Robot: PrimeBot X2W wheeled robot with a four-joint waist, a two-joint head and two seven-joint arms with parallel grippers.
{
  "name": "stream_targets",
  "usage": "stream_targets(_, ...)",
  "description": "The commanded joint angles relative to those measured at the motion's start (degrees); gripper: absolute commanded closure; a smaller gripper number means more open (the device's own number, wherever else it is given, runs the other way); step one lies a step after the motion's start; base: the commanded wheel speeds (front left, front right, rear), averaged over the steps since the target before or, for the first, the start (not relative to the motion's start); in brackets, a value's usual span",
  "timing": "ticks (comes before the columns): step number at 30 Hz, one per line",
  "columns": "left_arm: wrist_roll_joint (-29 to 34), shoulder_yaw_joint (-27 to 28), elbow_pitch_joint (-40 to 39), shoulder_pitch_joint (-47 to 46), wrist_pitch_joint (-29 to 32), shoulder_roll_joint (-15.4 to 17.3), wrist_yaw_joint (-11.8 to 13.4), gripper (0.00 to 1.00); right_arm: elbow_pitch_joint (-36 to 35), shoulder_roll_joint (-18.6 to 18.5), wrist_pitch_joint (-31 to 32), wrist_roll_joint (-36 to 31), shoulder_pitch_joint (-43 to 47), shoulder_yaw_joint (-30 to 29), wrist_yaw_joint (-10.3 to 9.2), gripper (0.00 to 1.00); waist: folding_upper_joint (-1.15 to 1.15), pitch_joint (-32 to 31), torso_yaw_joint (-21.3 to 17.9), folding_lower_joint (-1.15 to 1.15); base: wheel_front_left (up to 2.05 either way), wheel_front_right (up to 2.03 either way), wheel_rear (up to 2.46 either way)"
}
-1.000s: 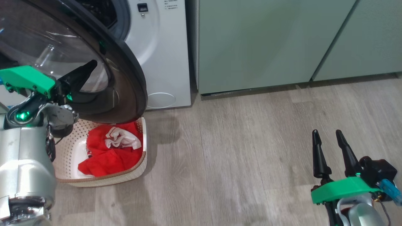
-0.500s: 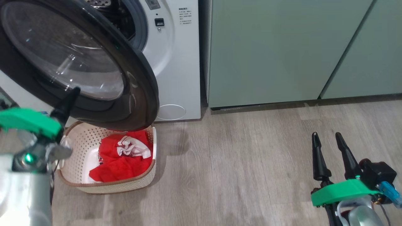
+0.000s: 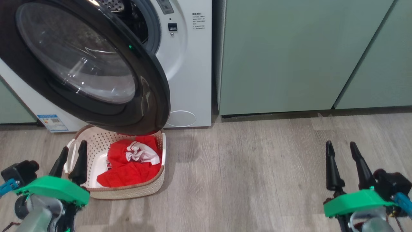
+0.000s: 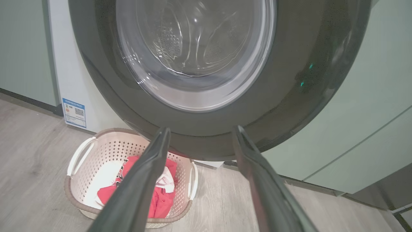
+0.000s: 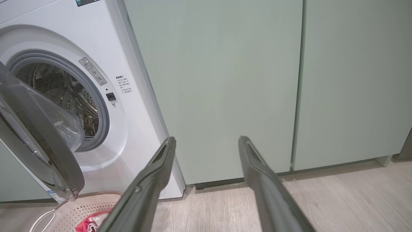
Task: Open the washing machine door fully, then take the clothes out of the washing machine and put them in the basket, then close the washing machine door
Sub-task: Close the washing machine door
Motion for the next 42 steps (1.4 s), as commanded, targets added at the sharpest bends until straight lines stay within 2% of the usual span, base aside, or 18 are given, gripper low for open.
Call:
stream_targets(1, 0.62, 2.25, -1.09, -2.96, -0.84, 2.41, -0.36, 0.0, -2.09, 0.17, -0.35, -0.18, -0.02, 1.07, -0.04, 0.0, 0.0, -0.04, 0.13, 0.0, 0.0, 0.0, 0.0)
stream_targets(3, 4.33, 3.67, -1.23, -3.43, -1.09, 2.5, -0.36, 0.0, -2.2, 0.21, -0.35, -0.16, 0.24, 0.88, -0.04, 0.0, 0.0, 0.08, 0.31, 0.0, 0.0, 0.0, 0.0)
stream_targets(9, 19.44, 11.86, -6.04, -0.47, -1.14, -1.88, -0.36, 0.0, -2.26, 0.34, -0.35, -0.14, 0.41, 0.5, -0.04, 0.0, 0.0, 0.27, 0.46, 0.0, 0.0, 0.0, 0.0)
stream_targets(15, 28.86, 16.11, -8.08, 3.03, -1.15, -5.84, -0.36, 0.0, -2.17, 0.42, -0.35, -0.12, 0.43, 0.47, -0.04, 0.0, 0.0, 0.11, 0.14, 0.0, 0.0, 0.0, 0.0)
stream_targets(20, 31.6, 17.66, -7.59, 4.65, -1.15, -7.95, -0.36, 0.0, -2.16, 0.46, -0.35, 0.06, 0.77, 0.41, -0.04, 0.0, 0.0, -0.15, 0.07, 0.0, 0.0, 0.0, 0.0)
stream_targets(37, 33.84, 17.76, -6.82, 5.29, -1.16, -8.36, -0.36, 0.0, -2.72, 0.48, -0.35, 1.99, 0.37, -1.39, -0.04, 0.0, 0.0, -0.02, 1.0, 0.0, 0.0, 0.0, 0.0)
stream_targets(38, 33.85, 17.68, -6.76, 5.45, -1.16, -8.4, -0.36, 0.0, -3.01, 0.48, -0.35, 2.59, 0.22, -1.89, -0.04, 0.25, 0.0, 0.0, 1.13, 0.0, 0.0, 0.0, 0.0)
stream_targets(39, 33.86, 17.58, -6.74, 5.56, -1.16, -8.45, -0.36, 0.0, -3.45, 0.48, -0.35, 3.07, 0.04, -2.32, -0.04, 0.56, 0.0, 0.03, 1.33, 0.0, 0.0, 0.0, 0.0)
stream_targets(40, 33.85, 17.55, -6.71, 5.65, -1.16, -8.55, -0.36, 0.0, -4.03, 0.48, -0.35, 3.52, -0.19, -2.58, -0.04, 1.0, 0.0, 0.1, 1.56, 0.0, 0.0, 0.0, 0.0)
stream_targets(42, 33.88, 17.46, -6.66, 5.81, -1.16, -8.78, -0.36, 0.0, -5.12, 0.48, -0.35, 4.38, -0.87, -3.12, -0.04, 1.0, 0.0, 0.24, 2.07, 0.0, 0.0, 0.0, 0.0)
